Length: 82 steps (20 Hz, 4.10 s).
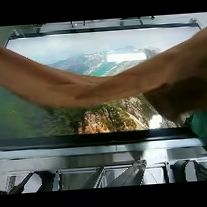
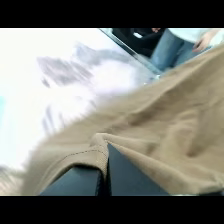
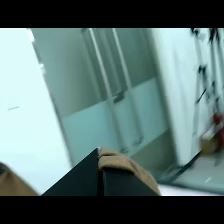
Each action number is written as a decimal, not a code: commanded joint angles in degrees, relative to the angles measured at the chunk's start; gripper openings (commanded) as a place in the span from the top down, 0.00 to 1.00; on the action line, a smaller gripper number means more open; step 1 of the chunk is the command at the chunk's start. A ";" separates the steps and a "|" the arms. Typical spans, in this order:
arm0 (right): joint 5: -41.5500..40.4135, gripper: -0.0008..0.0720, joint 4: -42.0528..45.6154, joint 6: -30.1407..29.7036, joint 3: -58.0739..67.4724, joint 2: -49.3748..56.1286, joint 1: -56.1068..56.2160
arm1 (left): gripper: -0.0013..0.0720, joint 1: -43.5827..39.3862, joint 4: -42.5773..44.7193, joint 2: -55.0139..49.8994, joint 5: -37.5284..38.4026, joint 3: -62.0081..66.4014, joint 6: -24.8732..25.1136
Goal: Fold the shirts.
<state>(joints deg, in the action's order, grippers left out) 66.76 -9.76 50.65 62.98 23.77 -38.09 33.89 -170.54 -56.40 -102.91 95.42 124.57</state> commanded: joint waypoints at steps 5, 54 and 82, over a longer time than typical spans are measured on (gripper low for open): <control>-2.89 0.96 -0.02 -6.25 15.37 3.58 -7.17 | 0.95 0.66 -1.29 3.89 6.88 13.09 -5.99; -8.46 0.96 9.84 -21.57 -3.56 72.59 21.20 | 0.95 -8.59 6.05 -62.82 6.73 -11.45 -8.66; -6.05 0.51 30.97 -5.44 -12.94 67.23 13.42 | 0.58 -8.83 28.09 -45.99 17.25 -17.66 -10.80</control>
<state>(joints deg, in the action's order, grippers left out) 60.05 13.19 38.22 49.98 94.02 -22.70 24.23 -146.34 -106.78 -85.01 77.69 114.41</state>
